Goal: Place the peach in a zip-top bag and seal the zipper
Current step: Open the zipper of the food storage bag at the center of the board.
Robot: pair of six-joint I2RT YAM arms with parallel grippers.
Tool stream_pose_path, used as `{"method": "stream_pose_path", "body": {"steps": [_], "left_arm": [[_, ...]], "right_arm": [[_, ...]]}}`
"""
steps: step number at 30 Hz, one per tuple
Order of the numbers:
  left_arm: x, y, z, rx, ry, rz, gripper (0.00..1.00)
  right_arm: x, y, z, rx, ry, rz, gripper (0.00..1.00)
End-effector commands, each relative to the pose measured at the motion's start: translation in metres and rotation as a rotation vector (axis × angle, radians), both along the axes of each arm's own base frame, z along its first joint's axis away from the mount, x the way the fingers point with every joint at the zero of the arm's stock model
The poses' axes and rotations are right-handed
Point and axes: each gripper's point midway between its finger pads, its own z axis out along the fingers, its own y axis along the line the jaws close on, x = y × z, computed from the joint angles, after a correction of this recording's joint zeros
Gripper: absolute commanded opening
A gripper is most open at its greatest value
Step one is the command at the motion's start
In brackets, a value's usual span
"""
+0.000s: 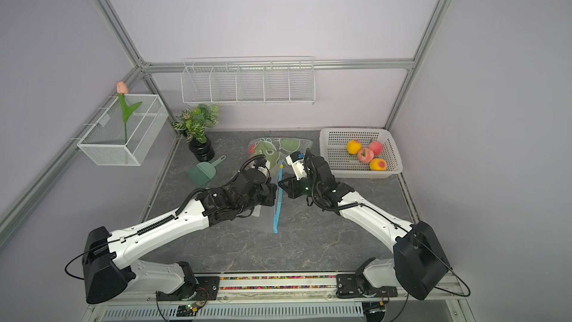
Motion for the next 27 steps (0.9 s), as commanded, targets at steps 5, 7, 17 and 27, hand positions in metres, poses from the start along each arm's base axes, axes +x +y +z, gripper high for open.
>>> {"method": "stream_pose_path", "body": {"steps": [5, 7, 17, 27], "left_arm": [[0.008, 0.026, 0.016, 0.072, -0.059, 0.082, 0.0], [0.008, 0.029, 0.021, 0.076, -0.069, 0.087, 0.0], [0.0, 0.017, 0.047, -0.049, -0.079, 0.029, 0.0], [-0.001, 0.004, 0.055, -0.13, -0.068, 0.013, 0.0]], "right_arm": [[0.007, -0.023, -0.013, -0.221, -0.031, -0.08, 0.11], [0.007, -0.028, -0.013, -0.275, -0.048, -0.089, 0.11], [0.0, -0.018, -0.004, -0.369, -0.106, -0.035, 0.15], [-0.011, 0.012, 0.007, -0.205, -0.08, 0.054, 0.47]]}}
